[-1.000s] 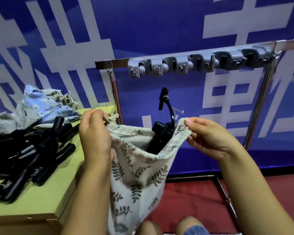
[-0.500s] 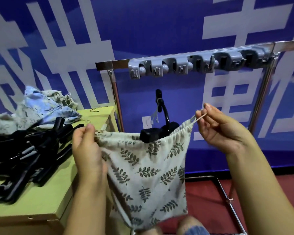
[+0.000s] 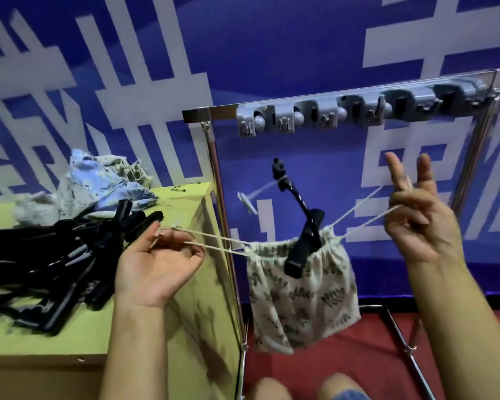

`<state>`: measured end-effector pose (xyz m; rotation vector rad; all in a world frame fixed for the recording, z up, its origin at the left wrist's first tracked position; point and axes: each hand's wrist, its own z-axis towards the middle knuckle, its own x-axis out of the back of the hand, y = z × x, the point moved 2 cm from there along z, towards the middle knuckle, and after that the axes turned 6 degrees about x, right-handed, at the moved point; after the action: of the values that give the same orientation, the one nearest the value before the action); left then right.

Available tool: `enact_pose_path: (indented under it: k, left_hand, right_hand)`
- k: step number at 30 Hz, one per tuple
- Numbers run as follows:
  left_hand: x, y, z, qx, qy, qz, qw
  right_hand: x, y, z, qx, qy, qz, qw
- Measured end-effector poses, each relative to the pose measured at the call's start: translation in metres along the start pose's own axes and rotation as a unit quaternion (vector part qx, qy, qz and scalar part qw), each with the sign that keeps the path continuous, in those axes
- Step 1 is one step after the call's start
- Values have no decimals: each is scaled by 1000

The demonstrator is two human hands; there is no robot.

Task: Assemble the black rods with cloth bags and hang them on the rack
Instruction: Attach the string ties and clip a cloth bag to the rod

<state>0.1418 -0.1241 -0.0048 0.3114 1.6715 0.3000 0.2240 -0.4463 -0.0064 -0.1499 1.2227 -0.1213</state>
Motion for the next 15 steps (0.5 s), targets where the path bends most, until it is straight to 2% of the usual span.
enact_pose_path:
  k: [2,5,7,9,10,11,12,13,15]
  left_hand:
    - [-2,-8,2,-7,-43,-6,999]
    - [-11,-28,5,3,-130,51,990]
    - [-23,-43,3,-25,-151,162,975]
    - [-34,-52,-1,-102,-143,290,941]
    - [-41,-55,-2,-133,-149,341,919]
    - [-46,-56,-3,-160,-167,386,893]
    - [-48,-54,-4,-180,-180,428,867]
    - [-47,-48,-4,-194,-174,465,846]
    - [-31,-26,-1,-221,-117,477,842]
  right_hand:
    - [-2,9,0,43,32,-234,971]
    - [-7,33,4,102,21,-462,881]
    - [-13,46,3,132,-62,-582,800]
    - [-22,53,0,105,-165,-678,709]
    - [-23,53,0,93,-197,-695,685]
    - [-23,51,2,87,-206,-694,685]
    - [-24,47,3,84,-194,-668,714]
    - [-23,40,5,86,-165,-626,758]
    - [-14,22,12,108,-87,-542,829]
